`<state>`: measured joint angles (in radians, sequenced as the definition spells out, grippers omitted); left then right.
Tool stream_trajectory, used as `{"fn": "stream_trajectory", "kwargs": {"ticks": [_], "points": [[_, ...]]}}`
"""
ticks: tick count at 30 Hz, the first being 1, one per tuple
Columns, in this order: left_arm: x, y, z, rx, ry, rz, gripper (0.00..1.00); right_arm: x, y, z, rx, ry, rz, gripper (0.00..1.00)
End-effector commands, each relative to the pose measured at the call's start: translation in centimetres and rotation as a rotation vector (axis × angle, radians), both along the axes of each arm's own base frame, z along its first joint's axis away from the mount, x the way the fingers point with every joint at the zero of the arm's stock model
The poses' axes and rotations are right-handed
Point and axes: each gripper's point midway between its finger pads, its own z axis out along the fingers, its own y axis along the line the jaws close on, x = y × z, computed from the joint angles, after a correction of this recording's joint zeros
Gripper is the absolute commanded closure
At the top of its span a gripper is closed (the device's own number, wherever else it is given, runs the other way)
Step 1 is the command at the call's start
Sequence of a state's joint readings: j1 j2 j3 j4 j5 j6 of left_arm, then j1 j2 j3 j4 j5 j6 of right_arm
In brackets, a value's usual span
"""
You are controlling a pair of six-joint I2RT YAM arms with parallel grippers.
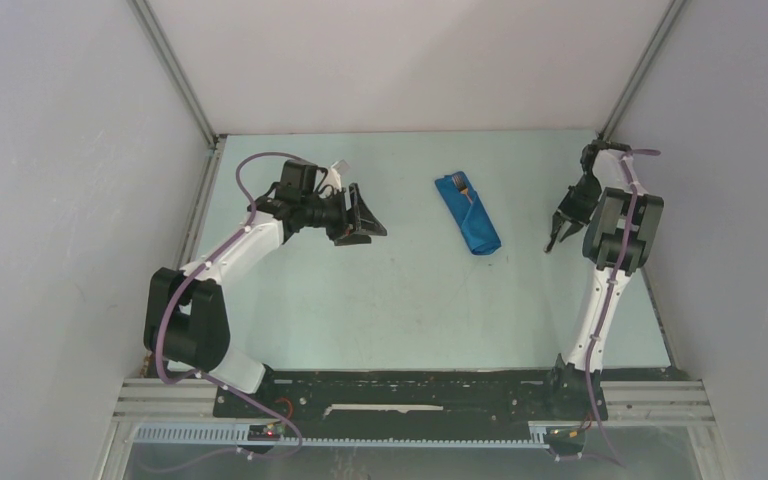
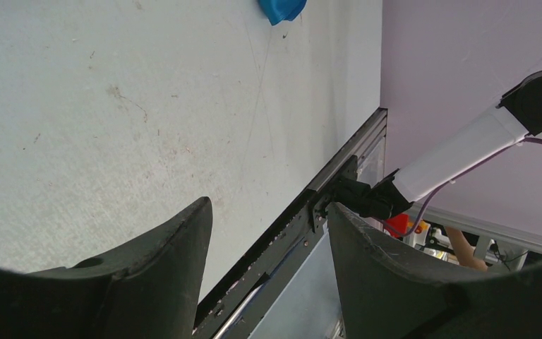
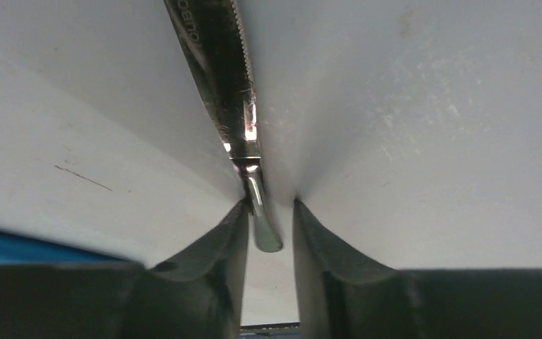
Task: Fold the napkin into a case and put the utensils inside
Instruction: Insert the knife into the folded napkin.
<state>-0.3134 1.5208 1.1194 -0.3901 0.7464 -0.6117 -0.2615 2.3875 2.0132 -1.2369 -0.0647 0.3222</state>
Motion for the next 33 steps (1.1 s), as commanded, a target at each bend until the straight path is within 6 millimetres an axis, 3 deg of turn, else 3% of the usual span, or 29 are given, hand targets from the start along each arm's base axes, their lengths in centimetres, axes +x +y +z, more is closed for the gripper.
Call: {"fn": "stream_trajectory", "kwargs": {"ticks": [1, 3, 4, 8, 15, 22, 28, 33], "points": [[0.1, -0.2, 1.0, -0.034, -0.019, -0.012, 0.34, 1.4, -0.6, -1.4, -0.017, -0.020, 0.015, 0.75], [0.0, -0.2, 1.1, -0.034, -0.020, -0.012, 0.34, 1.4, -0.4, -1.3, -0.013, -0.025, 0.023, 0.95], [0.0, -0.1, 1.0, -0.034, -0.021, -0.012, 0.34, 1.4, -0.3, -1.3, -0.011, -0.027, 0.028, 1.00], [0.0, -0.1, 1.1, -0.032, -0.024, -0.010, 0.34, 1.4, 0.2, -0.4, 0.012, -0.077, 0.052, 1.00], [0.0, -0.2, 1.1, -0.034, -0.022, -0.011, 0.34, 0.7, 1.1, 3.4, 0.019, -0.297, 0.131, 1.00], [0.1, -0.1, 1.0, -0.034, -0.024, -0.008, 0.34, -0.4, 1.5, 4.2, 0.001, -0.410, 0.217, 1.00], [0.1, -0.1, 1.0, -0.032, -0.026, -0.005, 0.34, 1.0, 2.9, 5.8, -0.031, -0.499, 0.314, 1.00], [0.1, -0.1, 0.9, -0.029, -0.025, -0.003, 0.34, 3.7, 6.5, 8.2, -0.060, -0.602, 0.463, 1.00]]}}
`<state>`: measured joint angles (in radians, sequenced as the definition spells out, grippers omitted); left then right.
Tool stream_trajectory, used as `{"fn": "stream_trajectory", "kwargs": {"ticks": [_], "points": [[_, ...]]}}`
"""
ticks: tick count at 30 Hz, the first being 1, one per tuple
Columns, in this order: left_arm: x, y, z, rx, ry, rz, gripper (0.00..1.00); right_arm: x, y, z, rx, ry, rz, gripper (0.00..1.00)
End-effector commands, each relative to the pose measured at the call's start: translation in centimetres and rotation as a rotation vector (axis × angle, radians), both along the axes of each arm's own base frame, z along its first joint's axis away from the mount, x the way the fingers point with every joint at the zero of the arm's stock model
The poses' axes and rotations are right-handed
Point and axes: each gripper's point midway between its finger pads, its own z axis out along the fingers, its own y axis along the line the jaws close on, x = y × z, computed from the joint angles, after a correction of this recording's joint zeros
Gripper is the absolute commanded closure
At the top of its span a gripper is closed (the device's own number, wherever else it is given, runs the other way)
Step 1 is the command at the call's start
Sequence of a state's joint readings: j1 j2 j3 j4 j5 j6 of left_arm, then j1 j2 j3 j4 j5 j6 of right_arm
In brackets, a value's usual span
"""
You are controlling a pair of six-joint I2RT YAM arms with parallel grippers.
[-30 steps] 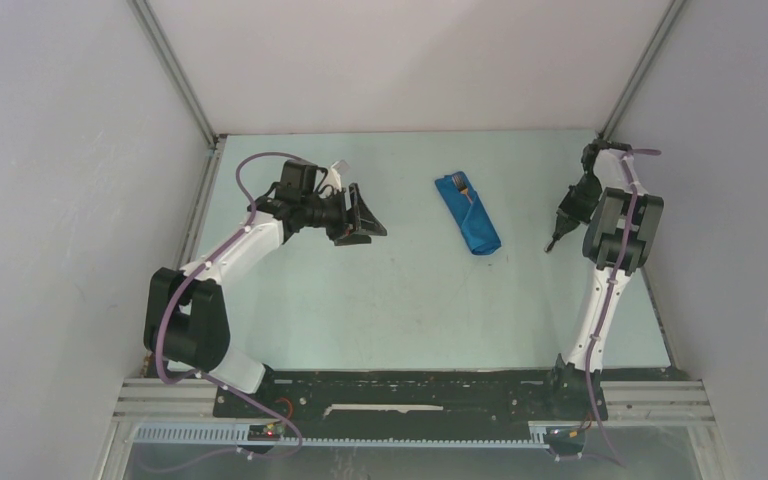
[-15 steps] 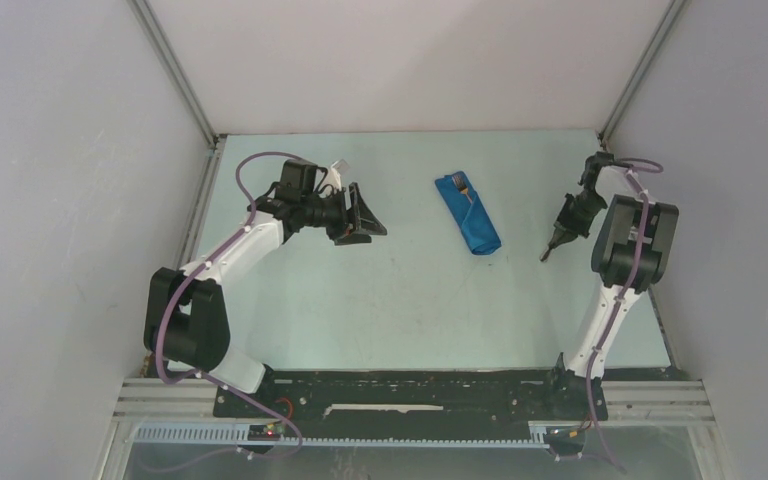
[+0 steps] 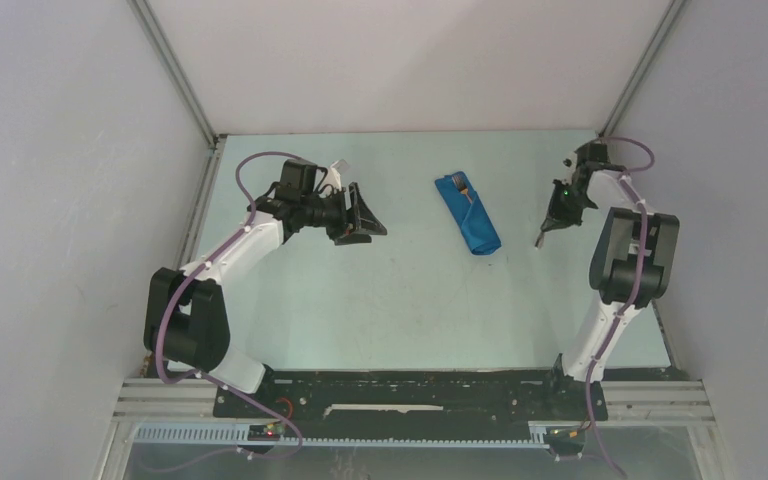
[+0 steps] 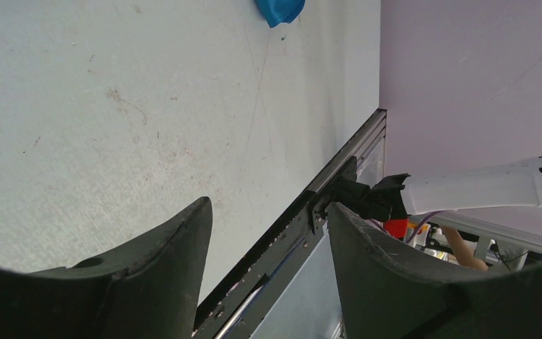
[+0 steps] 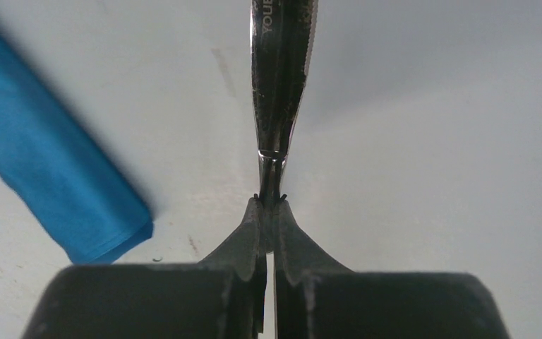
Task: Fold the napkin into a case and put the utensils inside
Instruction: Insert the knife into the folded napkin.
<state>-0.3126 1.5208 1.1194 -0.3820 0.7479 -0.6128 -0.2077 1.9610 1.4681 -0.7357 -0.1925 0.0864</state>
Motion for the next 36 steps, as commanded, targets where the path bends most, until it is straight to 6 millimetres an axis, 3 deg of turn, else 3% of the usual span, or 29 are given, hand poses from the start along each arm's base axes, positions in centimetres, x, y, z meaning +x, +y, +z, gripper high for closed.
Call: {"fn": "stream_trajectory", "kwargs": {"ticks": [1, 6, 10, 17, 26, 36], "points": [[0.0, 0.0, 0.7, -0.024, -0.018, -0.004, 0.34, 3.9, 3.9, 4.7, -0.067, -0.194, 0.174, 1.00], [0.0, 0.0, 0.7, -0.025, -0.017, -0.003, 0.34, 6.8, 7.7, 7.4, -0.082, -0.260, 0.270, 1.00], [0.0, 0.0, 0.6, -0.024, -0.015, -0.003, 0.34, 9.1, 12.5, 8.8, -0.081, -0.313, 0.404, 1.00], [0.1, 0.0, 0.3, -0.015, -0.015, 0.000, 0.34, 11.8, 18.0, 7.9, -0.066, -0.311, 0.524, 1.00], [0.2, 0.0, 0.2, -0.015, -0.013, 0.000, 0.34, 12.8, 21.0, 6.2, -0.091, -0.302, 0.616, 1.00], [0.0, -0.1, 0.4, -0.020, -0.014, -0.004, 0.34, 11.7, 21.7, 3.9, -0.120, -0.238, 0.675, 1.00]]}}
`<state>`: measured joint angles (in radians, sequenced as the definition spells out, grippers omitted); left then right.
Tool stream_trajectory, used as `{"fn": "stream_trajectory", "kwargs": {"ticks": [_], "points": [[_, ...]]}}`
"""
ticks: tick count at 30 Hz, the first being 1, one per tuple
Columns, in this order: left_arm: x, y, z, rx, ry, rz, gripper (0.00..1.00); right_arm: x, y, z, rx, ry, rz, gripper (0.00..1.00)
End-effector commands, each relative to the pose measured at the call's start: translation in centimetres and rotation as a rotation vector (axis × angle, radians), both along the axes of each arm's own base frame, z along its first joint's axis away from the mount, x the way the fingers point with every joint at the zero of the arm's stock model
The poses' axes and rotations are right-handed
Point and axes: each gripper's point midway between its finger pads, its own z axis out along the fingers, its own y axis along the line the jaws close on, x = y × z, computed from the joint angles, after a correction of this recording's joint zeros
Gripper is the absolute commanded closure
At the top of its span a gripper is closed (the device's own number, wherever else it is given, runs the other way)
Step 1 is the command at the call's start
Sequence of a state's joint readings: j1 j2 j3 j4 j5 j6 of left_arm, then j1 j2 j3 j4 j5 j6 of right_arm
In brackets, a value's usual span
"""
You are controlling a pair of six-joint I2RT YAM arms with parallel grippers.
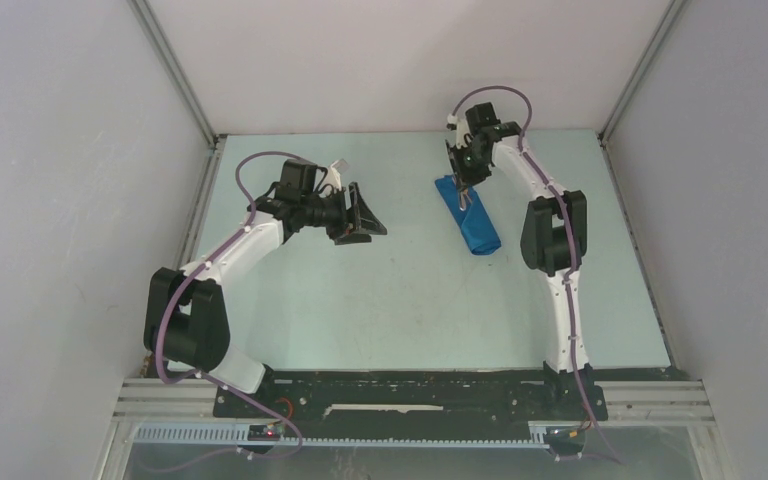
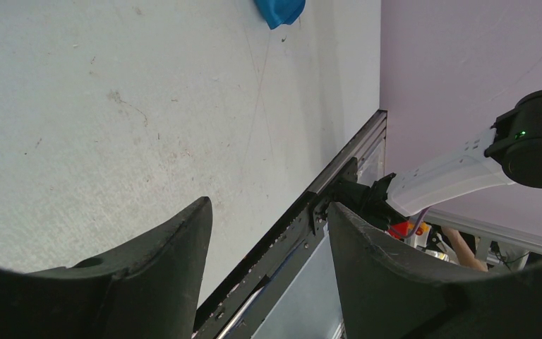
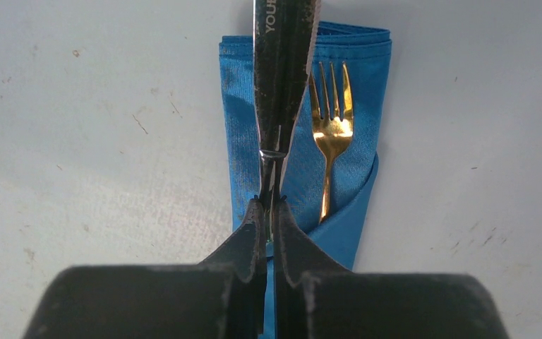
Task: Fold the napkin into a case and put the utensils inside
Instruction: Insert the knife into the folded napkin.
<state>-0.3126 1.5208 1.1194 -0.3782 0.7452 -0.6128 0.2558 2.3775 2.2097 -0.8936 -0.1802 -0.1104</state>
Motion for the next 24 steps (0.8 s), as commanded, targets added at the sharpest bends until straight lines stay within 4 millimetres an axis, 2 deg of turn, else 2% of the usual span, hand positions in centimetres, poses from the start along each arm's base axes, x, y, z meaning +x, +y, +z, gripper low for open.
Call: {"fn": "stream_trajectory", "kwargs": {"ticks": [1, 18, 24], "points": [[-0.1, -0.1, 0.4, -0.021, -0.009, -0.007, 0.34, 0.3, 0.5, 0.9, -0.032, -0.036, 0.048, 1.00], [0.0, -0.2, 0.4, -0.024, -0.009, -0.009, 0.34, -0.6, 0.2, -1.2, -0.094, 0.003, 0.113, 1.00], [0.0, -0.2, 0.4, -0.026, -0.005, -0.011, 0.34, -1.9, 0.1, -1.5, -0.129, 0.032, 0.129, 1.00]]}}
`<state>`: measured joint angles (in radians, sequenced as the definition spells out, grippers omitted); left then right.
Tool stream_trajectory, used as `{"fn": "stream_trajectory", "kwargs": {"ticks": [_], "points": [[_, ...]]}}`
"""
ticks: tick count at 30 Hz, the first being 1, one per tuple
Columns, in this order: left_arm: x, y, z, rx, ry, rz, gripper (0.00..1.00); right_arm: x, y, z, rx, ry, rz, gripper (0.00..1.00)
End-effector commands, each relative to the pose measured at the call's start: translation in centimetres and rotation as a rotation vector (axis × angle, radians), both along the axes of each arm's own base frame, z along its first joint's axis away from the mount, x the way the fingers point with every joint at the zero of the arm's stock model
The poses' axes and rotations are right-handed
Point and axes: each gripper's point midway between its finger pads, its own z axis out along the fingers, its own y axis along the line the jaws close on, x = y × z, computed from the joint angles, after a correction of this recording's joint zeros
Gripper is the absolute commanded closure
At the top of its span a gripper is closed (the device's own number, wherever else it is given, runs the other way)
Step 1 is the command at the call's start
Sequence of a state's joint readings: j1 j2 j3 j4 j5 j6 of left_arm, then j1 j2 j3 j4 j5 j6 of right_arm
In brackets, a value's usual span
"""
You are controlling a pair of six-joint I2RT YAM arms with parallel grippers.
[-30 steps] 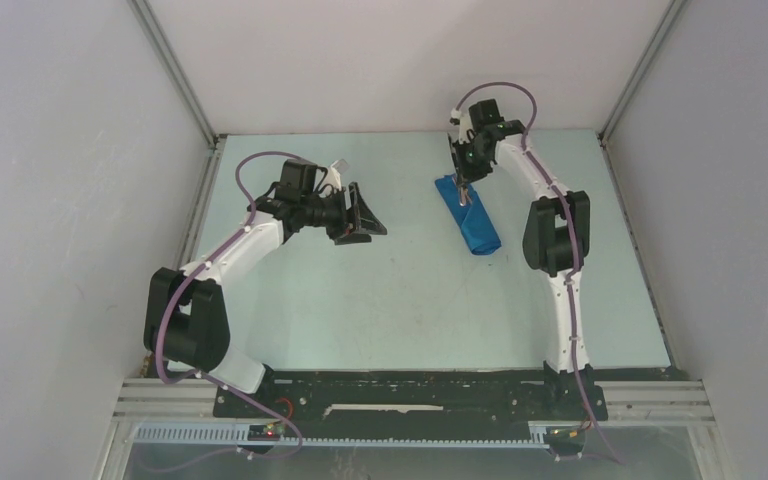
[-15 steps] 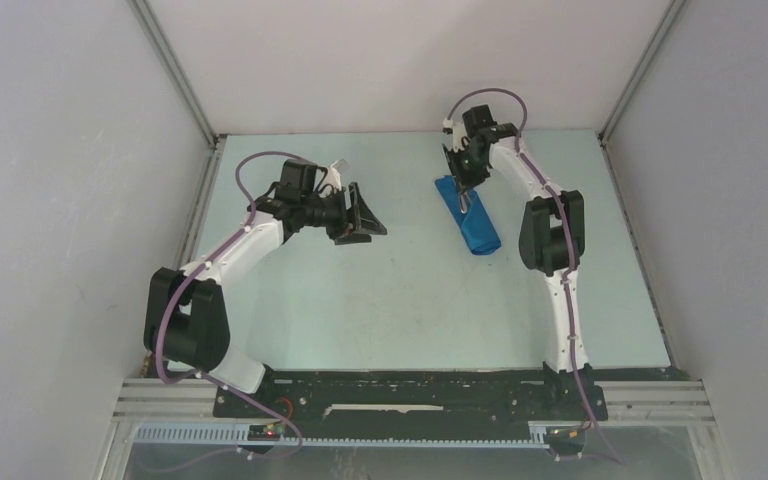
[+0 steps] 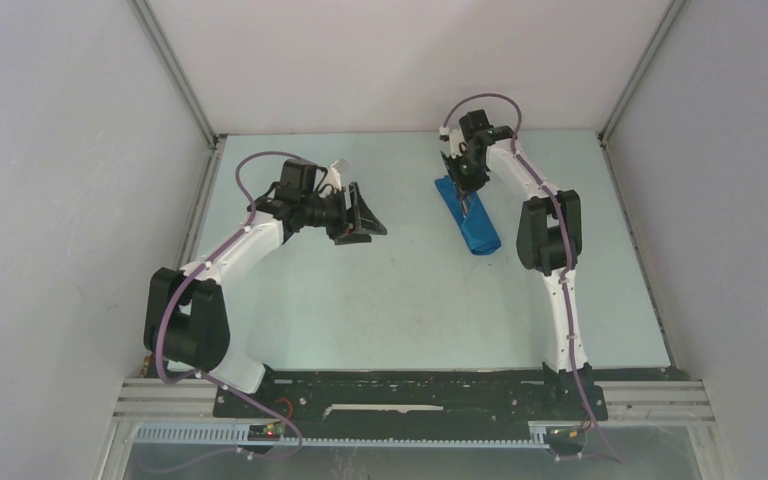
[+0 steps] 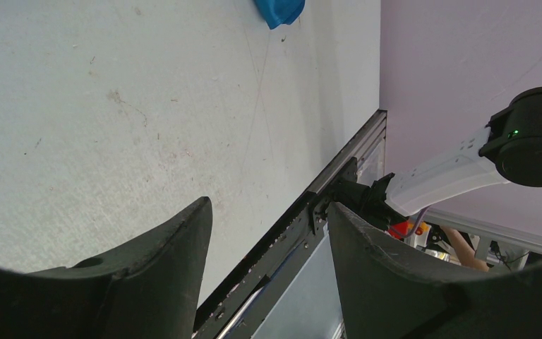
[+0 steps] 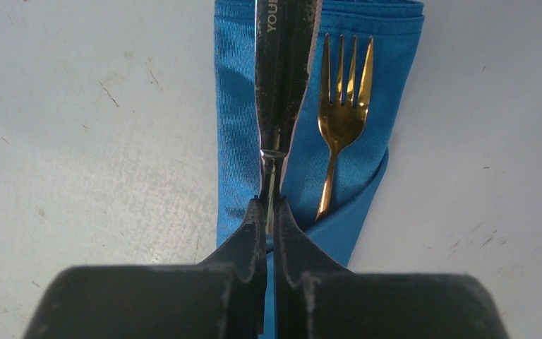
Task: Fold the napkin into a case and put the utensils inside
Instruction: Insert the knife into the folded napkin.
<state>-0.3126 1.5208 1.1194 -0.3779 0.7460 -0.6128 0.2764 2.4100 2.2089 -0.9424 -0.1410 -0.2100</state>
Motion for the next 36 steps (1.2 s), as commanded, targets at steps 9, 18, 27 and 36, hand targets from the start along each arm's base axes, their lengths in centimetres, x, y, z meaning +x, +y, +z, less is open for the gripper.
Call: {"fn": "stream_trajectory", "kwargs": {"ticks": [9, 18, 27, 36], "points": [[-0.1, -0.1, 0.5, -0.025, -0.008, -0.010, 0.34, -2.4, -0.3, 0.7, -0.067, 0.017, 0.014, 1.00], [-0.1, -0.1, 0.5, -0.025, -0.008, -0.009, 0.34, -2.2, 0.4, 2.0, -0.066, -0.033, -0.009, 0.59], [-0.1, -0.2, 0.5, -0.026, -0.007, -0.011, 0.34, 0.3, 1.3, 1.5, -0.053, -0.071, -0.032, 0.56], [-0.1, -0.1, 0.4, -0.025, -0.004, -0.010, 0.34, 1.2, 1.4, 0.1, -0.036, -0.051, -0.034, 0.61]]}}
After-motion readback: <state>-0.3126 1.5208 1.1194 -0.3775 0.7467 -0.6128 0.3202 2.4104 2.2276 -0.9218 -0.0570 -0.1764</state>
